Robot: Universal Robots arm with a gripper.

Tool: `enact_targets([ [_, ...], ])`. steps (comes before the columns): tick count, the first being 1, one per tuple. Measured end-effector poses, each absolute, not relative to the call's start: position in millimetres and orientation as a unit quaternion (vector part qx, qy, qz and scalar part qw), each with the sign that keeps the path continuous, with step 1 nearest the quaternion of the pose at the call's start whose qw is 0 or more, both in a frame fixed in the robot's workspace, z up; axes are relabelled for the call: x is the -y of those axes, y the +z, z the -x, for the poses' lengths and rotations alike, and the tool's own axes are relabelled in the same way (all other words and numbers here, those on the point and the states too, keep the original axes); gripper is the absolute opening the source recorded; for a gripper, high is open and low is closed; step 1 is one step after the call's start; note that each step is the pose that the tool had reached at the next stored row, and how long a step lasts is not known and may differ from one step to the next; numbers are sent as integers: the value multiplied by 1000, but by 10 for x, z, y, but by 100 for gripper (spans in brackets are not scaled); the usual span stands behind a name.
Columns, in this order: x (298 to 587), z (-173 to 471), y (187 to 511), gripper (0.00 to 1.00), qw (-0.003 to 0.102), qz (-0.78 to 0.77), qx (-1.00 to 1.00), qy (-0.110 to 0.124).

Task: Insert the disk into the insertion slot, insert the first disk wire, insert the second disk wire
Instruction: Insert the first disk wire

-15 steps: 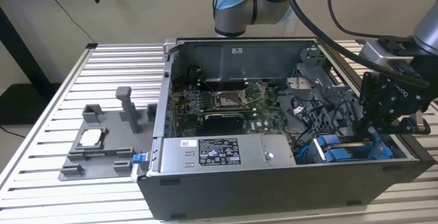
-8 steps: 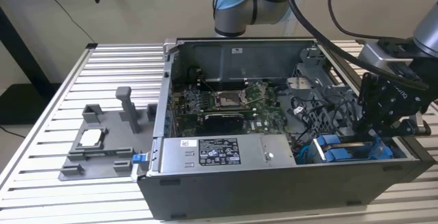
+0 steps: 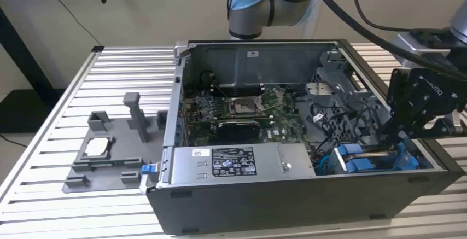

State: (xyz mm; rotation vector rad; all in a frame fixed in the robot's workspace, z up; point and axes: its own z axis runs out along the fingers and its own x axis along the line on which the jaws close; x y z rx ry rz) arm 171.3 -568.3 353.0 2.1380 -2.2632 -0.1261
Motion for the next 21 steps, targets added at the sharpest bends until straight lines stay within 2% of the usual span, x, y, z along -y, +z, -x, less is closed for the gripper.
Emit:
enact_targets([
  [14,5665,-1706,3878,26,12,-686,726,-40],
  [21,5494,-1703,3898,26,10,-686,726,-38],
])
